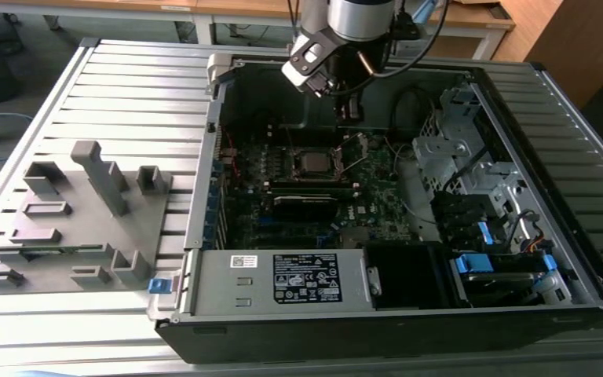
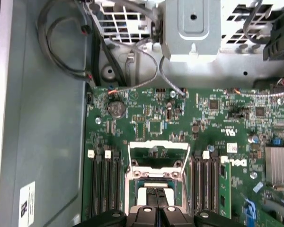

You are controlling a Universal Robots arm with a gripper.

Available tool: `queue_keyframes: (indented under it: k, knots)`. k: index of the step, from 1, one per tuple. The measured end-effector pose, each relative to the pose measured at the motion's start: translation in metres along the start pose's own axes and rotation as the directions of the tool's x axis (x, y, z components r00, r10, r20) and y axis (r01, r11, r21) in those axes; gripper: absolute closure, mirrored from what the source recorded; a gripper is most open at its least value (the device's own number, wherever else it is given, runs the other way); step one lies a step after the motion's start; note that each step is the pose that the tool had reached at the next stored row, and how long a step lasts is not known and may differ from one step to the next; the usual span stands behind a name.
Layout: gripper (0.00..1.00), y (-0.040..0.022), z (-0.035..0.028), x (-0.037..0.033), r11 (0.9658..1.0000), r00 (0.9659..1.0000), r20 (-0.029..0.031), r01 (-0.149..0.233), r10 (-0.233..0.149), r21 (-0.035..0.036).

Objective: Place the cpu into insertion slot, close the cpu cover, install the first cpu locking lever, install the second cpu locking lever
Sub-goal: 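Close the cpu cover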

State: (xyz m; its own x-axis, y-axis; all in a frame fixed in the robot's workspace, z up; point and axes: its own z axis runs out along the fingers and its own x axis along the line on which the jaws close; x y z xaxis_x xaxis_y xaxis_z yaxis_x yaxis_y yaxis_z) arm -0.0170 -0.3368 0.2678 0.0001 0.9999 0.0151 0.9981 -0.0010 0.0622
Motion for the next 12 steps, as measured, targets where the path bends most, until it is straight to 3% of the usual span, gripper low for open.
queue_keyframes:
  k: [7, 12]
  knots:
    - [0.90, 0.0137, 0.0011, 0.0000, 1.0000, 1.0000, 0.0000, 0.000, 0.000, 0.0000]
    - [0.90, 0.0159, 0.0012, 0.0000, 1.0000, 1.0000, 0.0000, 0.000, 0.000, 0.0000]
